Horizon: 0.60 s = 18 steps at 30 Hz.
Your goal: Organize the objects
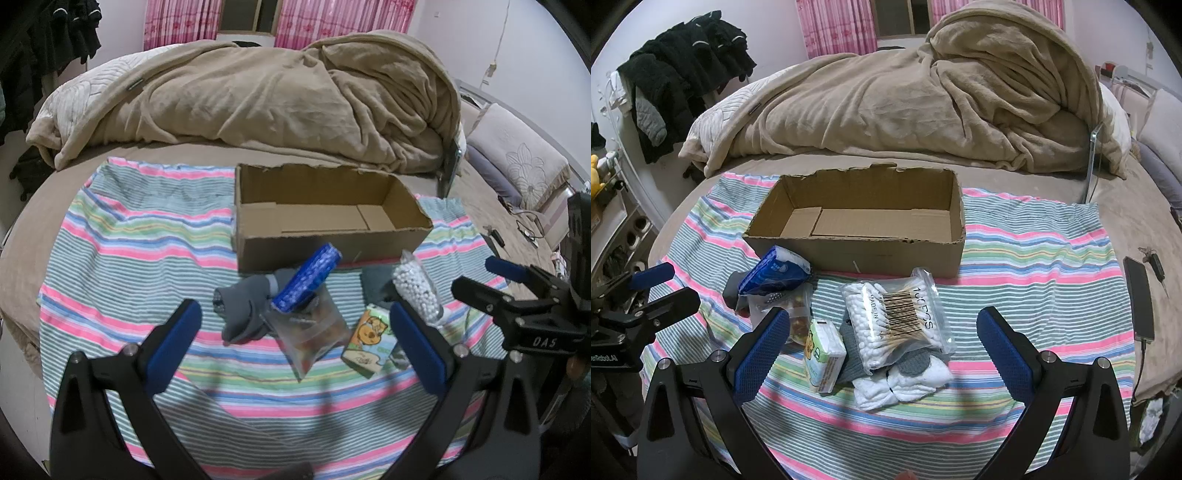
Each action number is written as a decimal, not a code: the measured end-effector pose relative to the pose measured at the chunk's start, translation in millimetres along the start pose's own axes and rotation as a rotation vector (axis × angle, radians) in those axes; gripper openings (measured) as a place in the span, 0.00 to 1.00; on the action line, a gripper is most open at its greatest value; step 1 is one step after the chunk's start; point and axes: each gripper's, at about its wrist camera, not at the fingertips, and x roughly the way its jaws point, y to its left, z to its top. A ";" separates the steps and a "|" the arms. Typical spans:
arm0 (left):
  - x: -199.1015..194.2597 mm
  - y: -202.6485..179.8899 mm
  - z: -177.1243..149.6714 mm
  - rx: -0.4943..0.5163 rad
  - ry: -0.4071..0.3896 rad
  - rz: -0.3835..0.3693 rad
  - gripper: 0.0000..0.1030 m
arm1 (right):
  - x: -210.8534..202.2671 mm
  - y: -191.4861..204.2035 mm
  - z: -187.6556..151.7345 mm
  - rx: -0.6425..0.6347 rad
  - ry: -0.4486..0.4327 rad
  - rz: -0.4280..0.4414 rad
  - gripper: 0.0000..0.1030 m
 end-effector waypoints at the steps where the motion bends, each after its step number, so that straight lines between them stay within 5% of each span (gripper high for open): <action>1: 0.2 0.3 0.1 0.000 0.001 -0.001 0.99 | -0.1 -0.3 0.1 0.001 0.000 0.001 1.00; 18: 0.2 4.9 -1.2 -0.015 0.012 -0.021 0.99 | 0.9 2.3 -1.6 -0.003 0.006 -0.002 1.00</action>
